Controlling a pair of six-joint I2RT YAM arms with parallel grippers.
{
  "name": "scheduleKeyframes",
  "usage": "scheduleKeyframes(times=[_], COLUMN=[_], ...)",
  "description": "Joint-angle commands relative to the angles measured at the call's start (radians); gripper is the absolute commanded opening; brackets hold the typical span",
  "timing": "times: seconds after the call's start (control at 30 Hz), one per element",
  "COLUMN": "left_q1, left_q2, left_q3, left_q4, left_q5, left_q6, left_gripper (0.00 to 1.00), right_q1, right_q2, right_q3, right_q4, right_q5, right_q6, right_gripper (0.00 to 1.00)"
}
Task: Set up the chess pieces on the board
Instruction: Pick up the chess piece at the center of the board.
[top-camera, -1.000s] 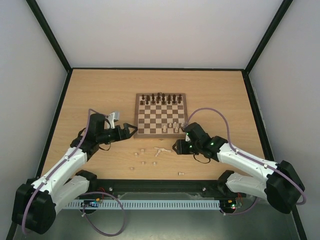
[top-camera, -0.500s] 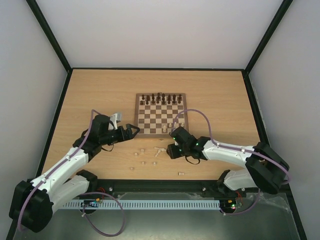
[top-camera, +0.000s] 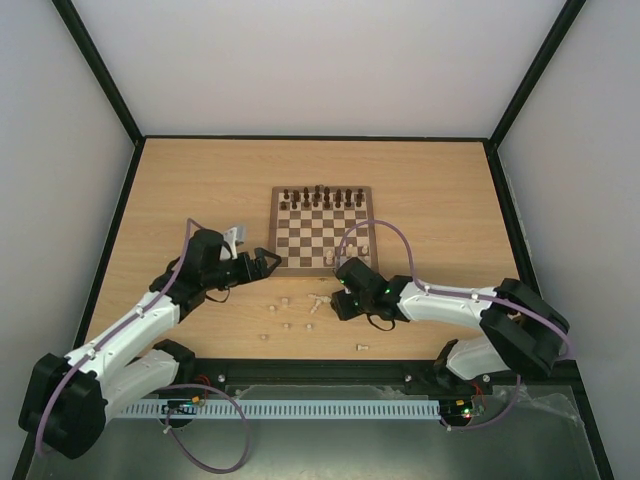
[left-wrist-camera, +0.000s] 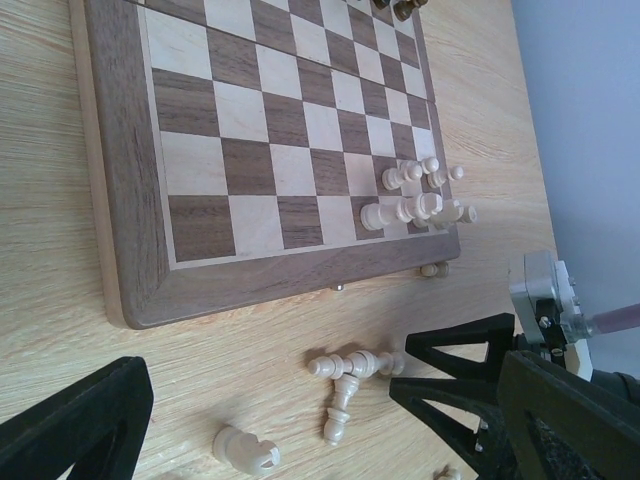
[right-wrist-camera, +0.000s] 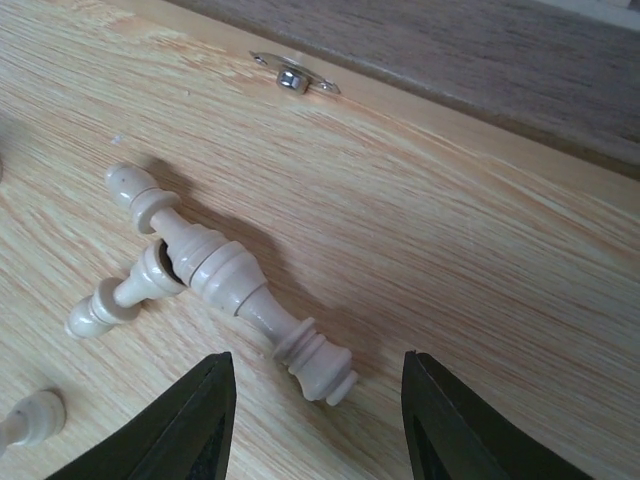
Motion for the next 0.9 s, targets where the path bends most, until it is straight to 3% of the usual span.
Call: scheduleKeyframes(times=[0.0, 0.27, 0.47, 0.67, 0.87], left_q1=[-0.009, -0.017, -0.024, -0.033, -0.047], left_q2=[0.009, 0.022, 0.038, 0.045, 0.053], left_q3=[0.022, 0.021, 0.022, 0.025, 0.031], left_q4=[0.02, 0.029, 0.043, 0.047, 0.048], left_q5=[-0.006, -0.013, -0.015, -0.021, -0.02], left_q6=[-0.007, -0.011, -0.015, -0.02, -0.02], left_gripper=[0.98, 0.97, 0.97, 0.97, 0.97], right_q1=[0.014, 0.028, 0.066, 0.096, 0.099], right_q2=[0.023, 0.061, 0.074, 0.086, 0.085], right_q3=[0.012, 0.012, 0.007, -0.017, -0.018], right_q4=[0.002, 0.022, 0.038, 0.046, 0.042], right_q5=[0.058, 0.065, 0.049, 0.05, 0.046], right_q6=[-0.025, -0.054, -0.071, -0.055, -0.051], right_gripper=[0.47, 0.47, 0.39, 0.28, 0.1])
